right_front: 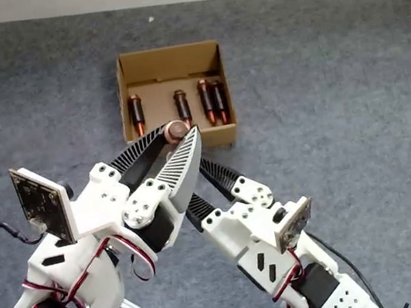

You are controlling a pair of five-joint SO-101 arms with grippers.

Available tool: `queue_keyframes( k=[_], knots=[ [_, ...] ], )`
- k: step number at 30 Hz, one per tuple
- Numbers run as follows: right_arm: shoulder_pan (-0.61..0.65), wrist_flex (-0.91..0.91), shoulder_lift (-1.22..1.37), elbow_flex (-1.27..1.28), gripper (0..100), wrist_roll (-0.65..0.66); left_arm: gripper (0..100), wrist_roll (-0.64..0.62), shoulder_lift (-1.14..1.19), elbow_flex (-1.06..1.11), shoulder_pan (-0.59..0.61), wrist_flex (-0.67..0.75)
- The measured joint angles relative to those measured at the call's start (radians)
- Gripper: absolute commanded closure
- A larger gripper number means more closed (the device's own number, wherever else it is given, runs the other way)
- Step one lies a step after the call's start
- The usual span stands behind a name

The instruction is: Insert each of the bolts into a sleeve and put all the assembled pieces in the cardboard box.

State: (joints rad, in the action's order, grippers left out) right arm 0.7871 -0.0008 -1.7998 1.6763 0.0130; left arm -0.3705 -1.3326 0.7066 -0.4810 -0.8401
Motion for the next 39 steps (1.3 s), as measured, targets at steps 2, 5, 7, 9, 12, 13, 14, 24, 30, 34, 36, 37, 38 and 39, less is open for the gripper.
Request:
queue_keyframes(
  k=[2,5,7,9,12,13,14,24,30,34,36,37,38,39],
  knots=[
    [0.000,-0.008,-0.003,0.000,99.5,0.000,80,0.003,-0.002,0.000,0.009,-0.023],
    [-0.003,-0.018,-0.003,0.000,99.5,-0.003,77,0.002,0.014,0.008,0.015,-0.060],
    [-0.003,-0.021,-0.003,0.000,99.5,-0.003,75,0.002,0.012,0.008,0.012,-0.063],
    [-0.002,-0.023,-0.003,0.000,99.5,-0.003,74,0.002,0.005,0.008,0.018,-0.074],
    [-0.002,-0.023,-0.003,0.000,99.5,-0.003,74,0.002,0.014,0.006,0.018,-0.115],
    [-0.002,-0.023,-0.003,0.000,99.5,-0.003,74,0.002,0.014,0.000,0.018,-0.133],
    [-0.002,-0.023,-0.003,0.000,99.5,-0.003,74,0.002,0.014,-0.015,0.018,-0.153],
    [-0.029,-0.023,-0.003,0.000,99.5,0.000,78,0.068,0.000,-0.149,0.051,-0.235],
    [-0.112,0.091,-0.002,0.000,99.5,-0.002,89,0.166,0.000,-0.110,0.226,-0.235],
    [-0.163,0.239,-0.002,0.000,99.5,-0.044,95,0.192,0.000,0.014,0.382,-0.235],
    [-0.192,0.292,-0.002,-0.003,99.5,-0.048,97,0.195,0.000,0.094,0.440,-0.235],
    [-0.201,0.322,-0.002,-0.012,99.5,-0.049,98,0.196,0.006,0.132,0.468,-0.235],
    [-0.212,0.351,-0.002,-0.018,99.5,-0.049,98,0.196,0.012,0.170,0.493,-0.235],
    [-0.216,0.377,0.002,-0.026,99.5,-0.052,98,0.198,0.012,0.216,0.514,-0.235]
  ],
)
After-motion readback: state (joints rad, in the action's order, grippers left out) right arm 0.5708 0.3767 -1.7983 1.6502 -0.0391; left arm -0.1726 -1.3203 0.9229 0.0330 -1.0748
